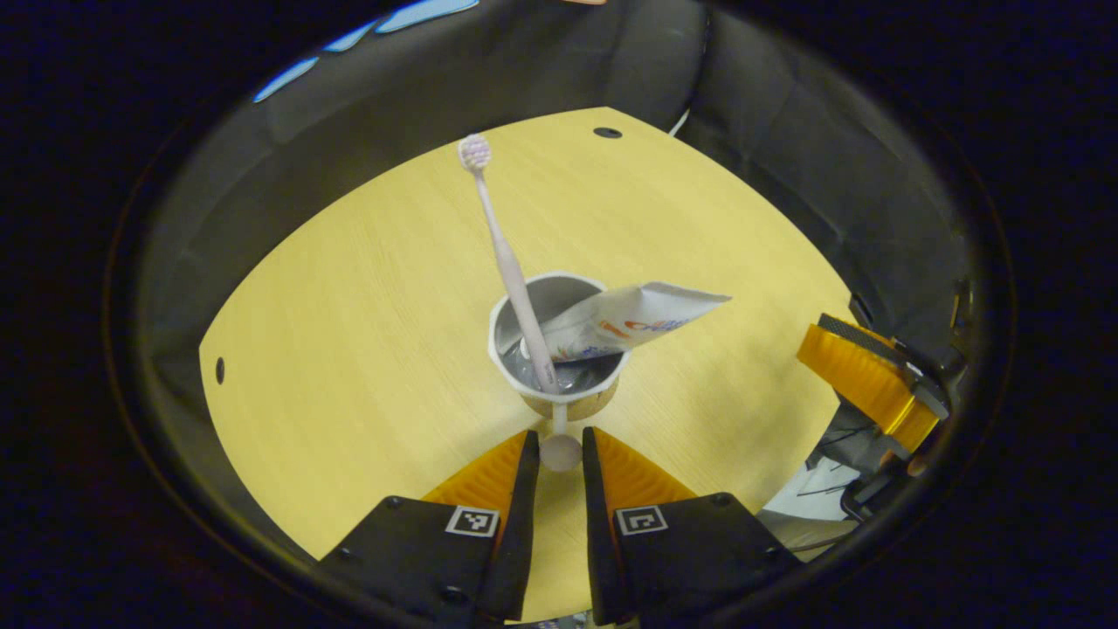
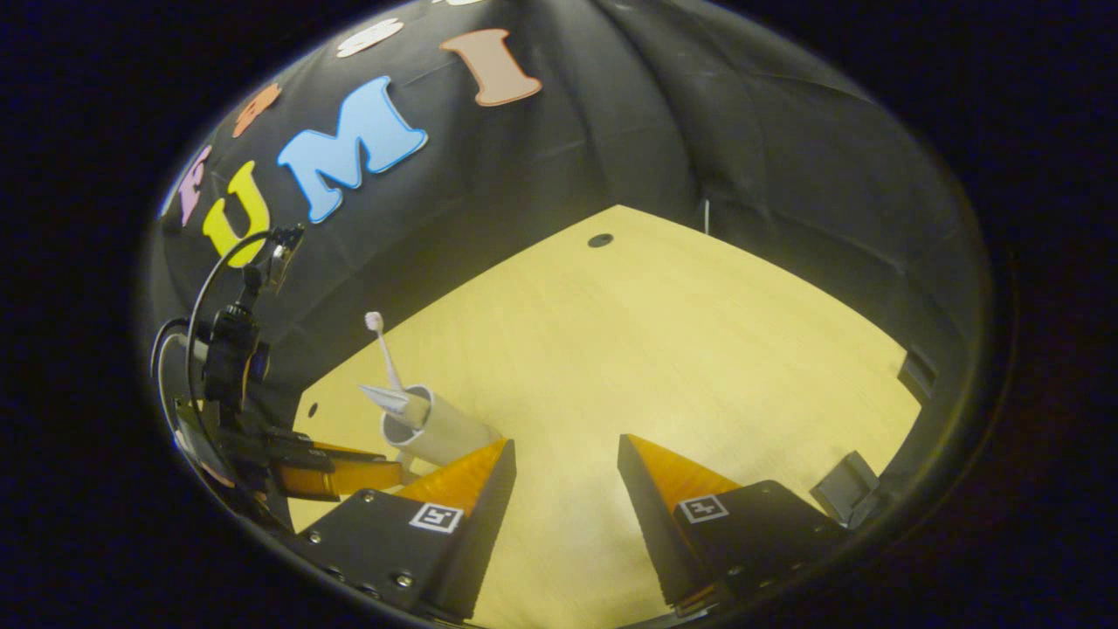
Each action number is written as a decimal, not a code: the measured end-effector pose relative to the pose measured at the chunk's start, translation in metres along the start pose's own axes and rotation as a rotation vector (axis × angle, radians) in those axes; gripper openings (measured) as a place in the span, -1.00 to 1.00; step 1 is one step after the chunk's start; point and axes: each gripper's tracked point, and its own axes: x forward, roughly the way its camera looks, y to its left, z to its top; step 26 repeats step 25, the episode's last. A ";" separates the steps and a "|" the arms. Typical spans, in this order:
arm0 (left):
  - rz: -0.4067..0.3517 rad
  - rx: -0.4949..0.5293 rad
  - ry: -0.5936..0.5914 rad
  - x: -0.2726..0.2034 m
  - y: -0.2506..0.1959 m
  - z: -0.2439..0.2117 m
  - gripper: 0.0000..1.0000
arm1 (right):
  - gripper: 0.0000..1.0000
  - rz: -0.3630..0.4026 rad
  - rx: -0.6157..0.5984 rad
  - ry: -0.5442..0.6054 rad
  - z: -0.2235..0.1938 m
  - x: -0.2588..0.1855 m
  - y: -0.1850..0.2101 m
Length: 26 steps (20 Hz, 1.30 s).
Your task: Put the toothbrush and toothpaste on the desktop into the cup, then pick up the cup and place it on the coaster on the desktop.
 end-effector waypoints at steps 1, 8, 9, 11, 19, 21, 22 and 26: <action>0.007 -0.030 -0.030 -0.013 0.004 -0.002 -0.34 | 0.49 0.021 -0.042 -0.005 0.007 0.000 0.010; 0.139 -0.151 -0.316 -0.149 0.063 -0.004 -0.29 | 0.49 0.200 -0.232 -0.063 0.058 -0.007 0.090; 0.159 -0.173 -0.365 -0.174 0.072 -0.002 -0.30 | 0.49 0.218 -0.250 -0.079 0.067 -0.010 0.099; 0.222 -0.200 -0.474 -0.223 0.089 -0.002 -0.29 | 0.31 0.247 -0.293 -0.130 0.090 -0.018 0.116; 0.442 -0.196 -1.001 -0.337 0.096 -0.046 -0.30 | 0.49 0.310 -0.329 -0.415 0.201 -0.091 0.180; 0.469 -0.183 -1.092 -0.336 0.092 -0.065 -0.30 | 0.29 0.334 -0.298 -0.488 0.223 -0.115 0.194; 0.477 -0.176 -1.141 -0.324 0.089 -0.067 -0.30 | 0.47 0.348 -0.285 -0.516 0.231 -0.127 0.199; 0.492 -0.188 -1.206 -0.314 0.093 -0.075 -0.31 | 0.46 0.337 -0.325 -0.587 0.247 -0.154 0.204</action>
